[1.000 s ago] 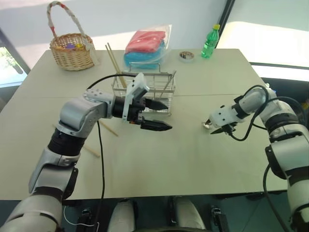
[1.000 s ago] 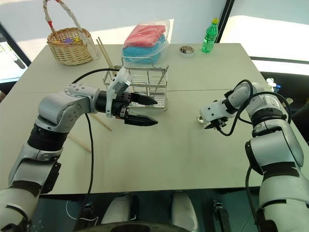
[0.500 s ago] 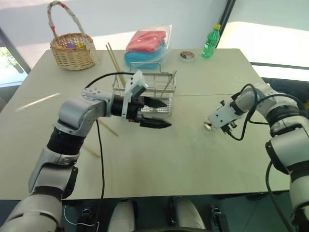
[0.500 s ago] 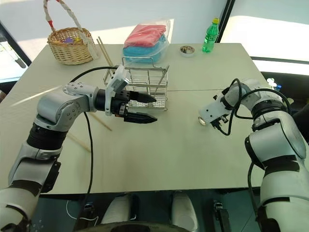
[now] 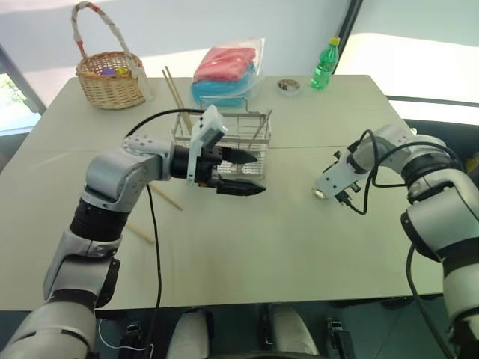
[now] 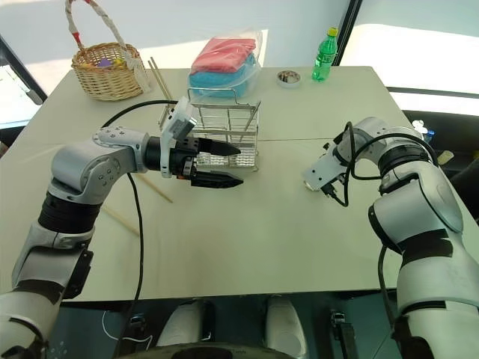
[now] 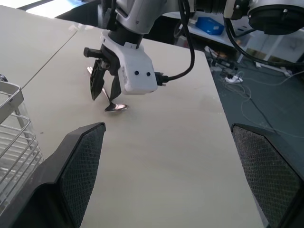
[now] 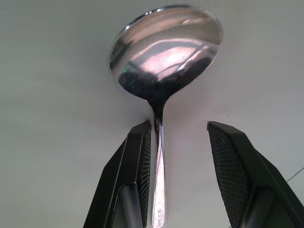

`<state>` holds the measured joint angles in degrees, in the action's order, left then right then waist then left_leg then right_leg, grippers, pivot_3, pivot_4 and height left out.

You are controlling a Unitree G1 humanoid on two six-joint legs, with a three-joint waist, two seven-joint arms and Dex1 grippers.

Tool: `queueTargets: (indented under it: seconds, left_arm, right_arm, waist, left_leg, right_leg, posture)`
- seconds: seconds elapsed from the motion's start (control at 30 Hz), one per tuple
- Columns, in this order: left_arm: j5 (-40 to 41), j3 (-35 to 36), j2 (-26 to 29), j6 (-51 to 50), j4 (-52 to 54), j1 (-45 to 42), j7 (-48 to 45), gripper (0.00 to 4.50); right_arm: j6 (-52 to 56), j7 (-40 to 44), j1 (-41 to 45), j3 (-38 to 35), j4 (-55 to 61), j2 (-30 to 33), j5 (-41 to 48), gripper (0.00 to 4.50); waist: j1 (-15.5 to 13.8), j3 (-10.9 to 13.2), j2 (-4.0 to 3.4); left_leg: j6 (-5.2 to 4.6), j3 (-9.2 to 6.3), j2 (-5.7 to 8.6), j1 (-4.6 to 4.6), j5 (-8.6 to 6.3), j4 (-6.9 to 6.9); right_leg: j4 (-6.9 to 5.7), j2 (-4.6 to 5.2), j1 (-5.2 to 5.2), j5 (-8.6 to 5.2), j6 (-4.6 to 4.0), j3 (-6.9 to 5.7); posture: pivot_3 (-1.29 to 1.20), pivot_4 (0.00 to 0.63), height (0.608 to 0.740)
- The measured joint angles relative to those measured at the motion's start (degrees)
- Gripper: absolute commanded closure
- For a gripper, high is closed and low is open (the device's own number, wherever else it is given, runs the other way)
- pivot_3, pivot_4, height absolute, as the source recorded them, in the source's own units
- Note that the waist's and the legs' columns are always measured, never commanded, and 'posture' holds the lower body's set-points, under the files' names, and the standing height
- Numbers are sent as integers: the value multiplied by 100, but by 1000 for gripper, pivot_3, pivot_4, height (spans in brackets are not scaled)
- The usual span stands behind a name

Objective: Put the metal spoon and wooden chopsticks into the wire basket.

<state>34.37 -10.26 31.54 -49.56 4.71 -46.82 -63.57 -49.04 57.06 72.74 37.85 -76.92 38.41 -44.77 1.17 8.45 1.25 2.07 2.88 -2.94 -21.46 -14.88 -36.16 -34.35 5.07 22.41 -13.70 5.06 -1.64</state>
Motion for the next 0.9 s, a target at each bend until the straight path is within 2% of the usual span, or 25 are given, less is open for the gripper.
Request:
queueTargets:
  seconds: [0.17,0.27,0.33,0.77,0.9]
  left_arm:
    - [1,0,10,-6,-2,-3,0,0]
    - [1,0,14,-7,-2,-3,-2,0]
    - [2,0,24,-8,-2,-3,-2,0]
    - [3,0,22,-3,-2,-2,-2,0]
    - [3,5,28,20,-4,-2,-3,0]
  right_arm:
    - [42,427,-9,-110,0,-82,183,2598]
    - [111,660,-40,-179,0,-99,313,3469]
    - [137,817,-71,-229,0,-101,354,4475]
    - [147,966,-209,-424,21,-57,687,4475]
    - [-23,1401,-302,-845,27,-33,1208,4475]
  waist:
    - [0,0,0]
    - [-1,0,0]
    - [0,-1,1]
    - [10,-1,2]
    - [10,0,-1]
  left_leg:
    - [0,0,0,1,0,0]
    - [0,0,0,1,0,0]
    - [0,0,0,1,0,-1]
    - [0,-3,-2,5,0,0]
    - [0,-3,-2,4,0,0]
  right_leg:
    - [0,0,-1,0,0,0]
    - [0,0,-1,0,0,0]
    - [0,-1,-2,0,0,0]
    - [-7,-3,-2,0,0,0]
    - [-6,-3,0,1,2,0]
  posture:
    - [0,150,723]
    - [0,150,723]
    - [0,150,723]
    - [0,150,723]
    - [0,150,723]
